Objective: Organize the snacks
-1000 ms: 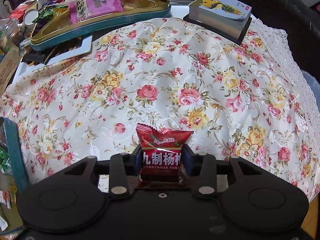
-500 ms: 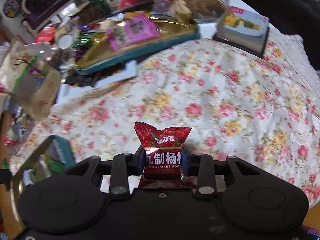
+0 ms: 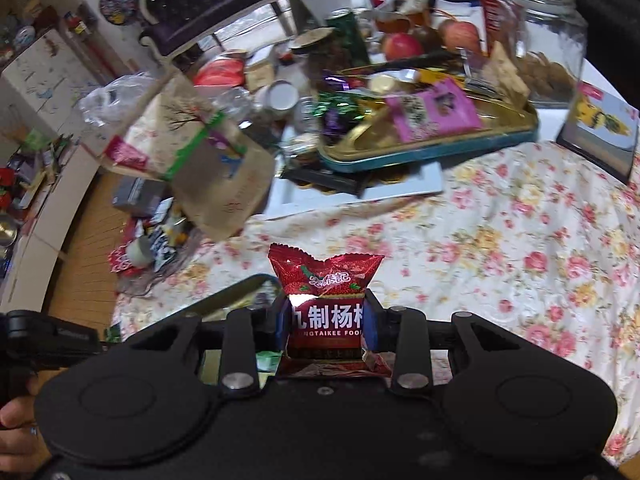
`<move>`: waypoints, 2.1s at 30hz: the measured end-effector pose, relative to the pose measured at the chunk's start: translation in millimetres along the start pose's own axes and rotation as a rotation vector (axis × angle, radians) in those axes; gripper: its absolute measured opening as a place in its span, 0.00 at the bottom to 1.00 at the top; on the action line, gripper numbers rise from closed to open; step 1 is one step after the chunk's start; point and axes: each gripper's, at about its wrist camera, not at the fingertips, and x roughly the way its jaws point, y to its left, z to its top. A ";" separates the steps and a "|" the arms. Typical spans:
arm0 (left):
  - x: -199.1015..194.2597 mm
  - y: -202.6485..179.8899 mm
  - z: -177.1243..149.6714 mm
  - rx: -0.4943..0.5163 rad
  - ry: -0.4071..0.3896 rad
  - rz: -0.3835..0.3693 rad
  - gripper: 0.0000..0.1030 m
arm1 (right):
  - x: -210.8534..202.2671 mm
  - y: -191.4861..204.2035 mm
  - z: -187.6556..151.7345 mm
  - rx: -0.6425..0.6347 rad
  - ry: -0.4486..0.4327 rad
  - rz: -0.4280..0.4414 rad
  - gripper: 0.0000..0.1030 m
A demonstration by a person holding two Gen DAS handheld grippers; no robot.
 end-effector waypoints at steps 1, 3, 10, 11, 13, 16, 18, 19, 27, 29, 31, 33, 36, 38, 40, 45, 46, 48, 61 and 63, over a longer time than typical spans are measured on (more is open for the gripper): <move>0.8 2.9 0.6 -0.004 0.003 -0.001 0.25 | 0.1 6.3 -1.1 -0.006 0.003 0.009 0.36; 2.3 7.1 1.4 -0.012 0.009 -0.007 0.25 | 1.2 18.0 -4.4 -0.014 0.012 0.028 0.36; 7.4 25.3 1.3 -0.049 0.033 -0.026 0.26 | 5.2 55.3 -12.2 -0.063 0.032 0.077 0.36; 7.9 28.1 0.5 -0.051 0.038 -0.029 0.26 | 6.0 59.2 -13.0 -0.068 0.035 0.083 0.36; 9.6 34.0 -2.7 -0.053 0.051 -0.045 0.26 | 8.6 65.4 -14.2 -0.079 0.038 0.091 0.36; 14.0 41.7 -7.5 -0.063 0.073 -0.062 0.26 | 10.1 73.9 -17.1 -0.096 0.045 0.098 0.36; 15.4 44.6 -8.7 -0.067 0.075 -0.050 0.26 | 11.8 78.7 -18.7 -0.102 0.046 0.100 0.36; 15.2 46.2 -8.8 -0.070 0.070 -0.037 0.26 | 12.6 80.2 -19.1 -0.105 0.046 0.101 0.36; 9.7 47.7 -6.6 -0.073 0.025 0.020 0.32 | 22.0 101.7 -24.8 -0.143 0.046 0.108 0.36; 8.4 47.0 -6.2 -0.071 0.018 0.026 0.32 | 24.6 106.7 -25.5 -0.154 0.049 0.119 0.36; 8.2 47.0 -5.9 -0.072 0.014 0.030 0.32 | 25.8 110.8 -26.2 -0.163 0.046 0.129 0.36; 8.8 47.2 -6.0 -0.073 0.014 0.035 0.32 | 26.3 115.1 -27.4 -0.179 0.038 0.136 0.36; 9.1 47.7 -6.5 -0.074 0.017 0.029 0.32 | 25.9 121.6 -29.5 -0.218 0.018 0.143 0.38; 8.4 48.2 -6.7 -0.077 0.016 0.026 0.32 | 25.2 124.2 -29.9 -0.233 0.007 0.148 0.39; 7.3 48.6 -6.8 -0.080 0.012 0.025 0.32 | 24.1 123.8 -29.0 -0.223 0.003 0.166 0.43; 6.6 48.5 -6.7 -0.085 0.011 0.024 0.32 | 17.4 124.0 -25.0 -0.220 -0.027 0.200 0.44; 6.3 48.1 -6.7 -0.084 0.010 0.023 0.32 | 15.9 124.1 -24.7 -0.230 -0.035 0.196 0.44; 5.2 46.3 -7.2 -0.082 0.007 0.020 0.32 | 13.8 122.7 -24.2 -0.244 -0.049 0.184 0.45; 0.5 25.3 -21.6 -0.029 -0.047 0.068 0.33 | 19.4 91.6 -29.1 -0.272 -0.005 0.056 0.45; 0.0 22.4 -27.0 -0.024 -0.048 0.064 0.33 | 19.6 85.1 -31.6 -0.277 0.002 0.040 0.45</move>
